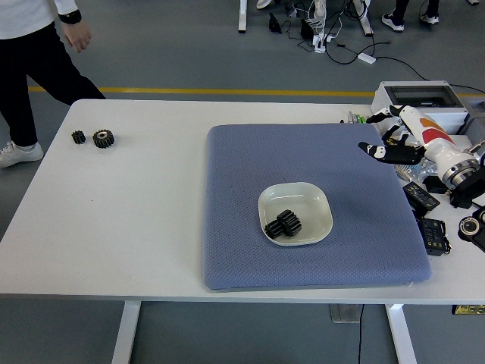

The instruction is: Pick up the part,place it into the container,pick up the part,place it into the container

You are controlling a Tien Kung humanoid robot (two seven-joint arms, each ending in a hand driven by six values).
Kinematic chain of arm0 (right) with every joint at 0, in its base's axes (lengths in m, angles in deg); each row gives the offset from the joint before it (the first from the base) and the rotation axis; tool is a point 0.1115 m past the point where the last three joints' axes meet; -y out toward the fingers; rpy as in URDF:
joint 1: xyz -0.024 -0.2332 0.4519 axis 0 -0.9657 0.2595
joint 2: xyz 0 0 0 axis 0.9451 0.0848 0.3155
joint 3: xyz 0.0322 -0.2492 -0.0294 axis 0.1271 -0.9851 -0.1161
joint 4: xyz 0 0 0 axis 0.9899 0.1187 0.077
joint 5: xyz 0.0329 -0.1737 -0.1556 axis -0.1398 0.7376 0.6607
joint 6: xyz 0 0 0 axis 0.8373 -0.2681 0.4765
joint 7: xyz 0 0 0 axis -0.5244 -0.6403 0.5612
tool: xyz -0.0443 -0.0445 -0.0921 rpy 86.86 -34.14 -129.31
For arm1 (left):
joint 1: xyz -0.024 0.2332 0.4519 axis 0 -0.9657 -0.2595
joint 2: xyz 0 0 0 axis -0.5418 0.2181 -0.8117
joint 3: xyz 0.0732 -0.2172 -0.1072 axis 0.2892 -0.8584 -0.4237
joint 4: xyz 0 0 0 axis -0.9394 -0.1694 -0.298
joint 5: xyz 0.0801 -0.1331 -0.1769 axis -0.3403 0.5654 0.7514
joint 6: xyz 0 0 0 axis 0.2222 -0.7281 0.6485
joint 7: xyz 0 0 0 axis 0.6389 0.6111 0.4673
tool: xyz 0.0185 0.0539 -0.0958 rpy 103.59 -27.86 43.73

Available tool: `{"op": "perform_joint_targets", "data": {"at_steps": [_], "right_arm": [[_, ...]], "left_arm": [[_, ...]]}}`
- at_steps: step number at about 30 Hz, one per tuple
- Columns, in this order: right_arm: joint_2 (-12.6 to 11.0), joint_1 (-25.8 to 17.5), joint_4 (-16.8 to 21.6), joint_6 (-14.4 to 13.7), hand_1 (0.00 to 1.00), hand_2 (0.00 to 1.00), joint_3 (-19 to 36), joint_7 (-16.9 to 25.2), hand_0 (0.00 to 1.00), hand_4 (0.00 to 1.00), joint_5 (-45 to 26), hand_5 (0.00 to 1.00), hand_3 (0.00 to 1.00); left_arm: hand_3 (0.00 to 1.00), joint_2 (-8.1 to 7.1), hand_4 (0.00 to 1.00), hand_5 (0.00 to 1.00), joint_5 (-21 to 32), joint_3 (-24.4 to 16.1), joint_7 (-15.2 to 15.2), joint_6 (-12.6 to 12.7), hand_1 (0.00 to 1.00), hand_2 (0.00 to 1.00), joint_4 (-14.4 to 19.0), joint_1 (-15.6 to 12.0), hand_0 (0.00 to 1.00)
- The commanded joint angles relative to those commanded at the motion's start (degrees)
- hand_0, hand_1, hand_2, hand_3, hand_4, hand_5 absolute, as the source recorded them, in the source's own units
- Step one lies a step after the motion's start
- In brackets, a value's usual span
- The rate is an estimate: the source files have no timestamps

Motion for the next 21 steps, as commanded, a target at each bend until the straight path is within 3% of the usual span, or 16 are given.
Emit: {"op": "perform_joint_targets", "data": {"at_steps": [2, 3, 8, 9, 10, 14, 15, 20, 21], "right_arm": [[-0.80, -1.27, -0.77, 0.16, 0.652, 0.763, 1.60, 2.43, 0.561, 0.931, -4.84, 0.436, 0.752], [-1.01, -1.65, -1.11, 0.21, 0.724, 0.809, 2.03, 3.36, 0.706, 0.944, -7.45, 0.495, 0.792], [-0.93, -2.15, -4.90, 0.58, 0.724, 0.809, 3.85, 7.73, 0.706, 0.944, -18.99, 0.495, 0.792], [-0.85, -2.24, -6.08, 1.31, 0.747, 0.811, 4.09, 9.09, 0.749, 0.979, -21.60, 0.622, 0.749], [-0.81, -2.31, -6.49, 1.66, 0.747, 0.811, 4.10, 9.78, 0.749, 0.979, -23.80, 0.622, 0.749], [-0.48, -4.23, -5.98, 7.75, 0.747, 0.811, 3.23, 15.31, 0.749, 0.979, -33.48, 0.622, 0.749], [-0.43, -4.42, -5.85, 8.61, 0.787, 0.825, 3.23, 15.66, 0.803, 0.998, -36.06, 0.714, 0.815], [1.10, -8.24, -2.99, 14.69, 0.787, 0.825, 6.46, 17.33, 0.803, 0.998, -47.85, 0.714, 0.815], [1.05, -8.80, -2.47, 15.42, 0.813, 0.829, 7.02, 17.07, 0.824, 0.998, -50.09, 0.771, 0.815]], "left_arm": [[0.556, 0.00, 0.645, 0.586, 0.03, -0.07, -0.13, 0.06, 0.688, 0.665, 0.00, 0.20, 0.713], [0.556, 0.00, 0.645, 0.586, -0.06, -0.19, -0.15, 0.10, 0.688, 0.663, 0.00, 0.25, 0.712], [0.556, 0.00, 0.645, 0.586, -0.33, -0.21, -0.07, 0.12, 0.688, 0.663, 0.00, 0.42, 0.712], [0.556, 0.00, 0.644, 0.585, -0.51, -0.20, -0.07, 0.12, 0.684, 0.663, 0.00, 0.50, 0.711], [0.556, 0.00, 0.644, 0.585, -0.54, -0.20, -0.07, 0.13, 0.684, 0.663, 0.00, 0.54, 0.711], [0.556, 0.00, 0.644, 0.585, -0.69, -0.20, -0.10, 0.21, 0.684, 0.663, 0.00, 0.83, 0.711], [0.555, 0.00, 0.644, 0.587, -0.71, -0.19, -0.10, 0.21, 0.686, 0.663, 0.00, 0.85, 0.709], [0.555, 0.00, 0.644, 0.587, -0.54, 0.43, -0.24, 0.23, 0.686, 0.663, 0.00, 1.53, 0.709], [0.555, 0.00, 0.643, 0.586, -0.35, 0.60, -0.29, 0.26, 0.682, 0.663, 0.00, 1.71, 0.709]]}}
